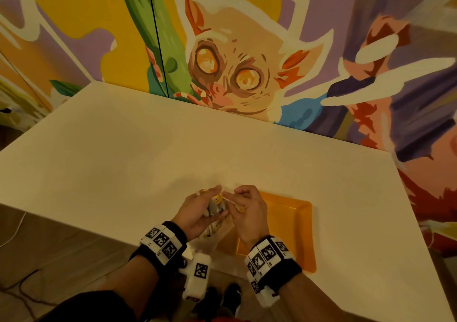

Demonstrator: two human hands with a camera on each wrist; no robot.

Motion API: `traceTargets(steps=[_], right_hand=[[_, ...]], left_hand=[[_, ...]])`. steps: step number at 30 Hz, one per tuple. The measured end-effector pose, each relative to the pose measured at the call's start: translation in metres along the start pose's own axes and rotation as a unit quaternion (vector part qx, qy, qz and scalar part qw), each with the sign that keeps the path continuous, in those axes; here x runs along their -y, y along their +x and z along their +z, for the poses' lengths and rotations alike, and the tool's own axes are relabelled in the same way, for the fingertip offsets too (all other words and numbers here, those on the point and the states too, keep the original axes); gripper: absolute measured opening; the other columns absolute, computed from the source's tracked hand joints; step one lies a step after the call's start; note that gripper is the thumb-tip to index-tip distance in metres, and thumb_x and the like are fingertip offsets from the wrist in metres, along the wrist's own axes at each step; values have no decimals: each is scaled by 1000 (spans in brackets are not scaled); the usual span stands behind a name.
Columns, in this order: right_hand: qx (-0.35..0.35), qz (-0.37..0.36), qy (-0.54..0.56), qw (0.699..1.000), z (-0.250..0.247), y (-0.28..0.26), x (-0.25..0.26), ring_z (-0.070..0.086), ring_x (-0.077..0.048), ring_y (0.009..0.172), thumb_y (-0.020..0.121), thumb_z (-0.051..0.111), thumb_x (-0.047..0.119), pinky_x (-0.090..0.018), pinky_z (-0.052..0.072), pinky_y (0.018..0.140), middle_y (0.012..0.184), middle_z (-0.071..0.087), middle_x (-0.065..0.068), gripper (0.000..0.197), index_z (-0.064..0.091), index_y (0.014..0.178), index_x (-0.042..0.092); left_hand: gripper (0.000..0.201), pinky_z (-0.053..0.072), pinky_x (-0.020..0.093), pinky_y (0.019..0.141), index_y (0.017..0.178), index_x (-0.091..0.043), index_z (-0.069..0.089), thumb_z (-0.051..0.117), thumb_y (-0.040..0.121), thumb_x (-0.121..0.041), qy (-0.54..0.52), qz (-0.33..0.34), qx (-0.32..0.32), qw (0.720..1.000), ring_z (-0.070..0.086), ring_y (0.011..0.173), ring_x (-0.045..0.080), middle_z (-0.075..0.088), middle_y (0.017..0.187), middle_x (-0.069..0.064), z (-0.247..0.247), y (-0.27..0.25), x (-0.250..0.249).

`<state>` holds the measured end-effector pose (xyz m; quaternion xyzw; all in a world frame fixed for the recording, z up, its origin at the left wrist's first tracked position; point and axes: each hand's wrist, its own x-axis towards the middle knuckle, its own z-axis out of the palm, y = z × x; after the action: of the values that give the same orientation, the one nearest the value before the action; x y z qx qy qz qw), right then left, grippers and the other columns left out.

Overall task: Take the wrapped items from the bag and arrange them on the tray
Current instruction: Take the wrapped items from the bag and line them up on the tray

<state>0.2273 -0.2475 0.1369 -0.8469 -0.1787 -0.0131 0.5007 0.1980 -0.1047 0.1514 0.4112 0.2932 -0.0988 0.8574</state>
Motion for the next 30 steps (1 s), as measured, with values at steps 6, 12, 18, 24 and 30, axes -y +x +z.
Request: traceTargets(steps=[6,12,18,24,30], right_hand=[[46,19,14,999,-1,-4,-3,59,-3,101,91,63,31,-19,53,86,115,54,9,24,70,114,27],[99,215,145,961,-11,9,-8,65,-15,98,90,67,23,-33,57,84,111,61,6,38,56,126,25],[135,196,134,962,-22,18,-17,61,-8,72,87,71,14,-21,51,63,78,66,5,6,70,89,20],[52,219,69,972,-36,24,-40,64,-10,80,81,78,20,-20,51,70,82,68,7,8,71,84,20],[2,276,-81,958,-53,32,-56,61,-14,90,91,66,24,-21,40,74,92,66,2,13,74,99,16]], left_hand=[[8,57,41,76,97,0,63,64,89,-2,74,59,-29,995,64,80,26,65,87,17,-3,2,-1],[7,56,41,67,87,0,63,68,85,4,202,129,-15,971,60,67,28,60,72,15,-1,-1,-2],[10,58,41,64,88,0,63,72,83,0,247,144,-21,958,64,68,27,64,76,15,0,1,0],[8,54,32,58,89,-4,64,70,85,-1,252,114,-61,959,68,78,29,67,88,18,-1,4,6],[7,53,30,52,90,-4,65,68,85,-8,398,66,12,915,68,62,22,70,76,13,5,2,19]])
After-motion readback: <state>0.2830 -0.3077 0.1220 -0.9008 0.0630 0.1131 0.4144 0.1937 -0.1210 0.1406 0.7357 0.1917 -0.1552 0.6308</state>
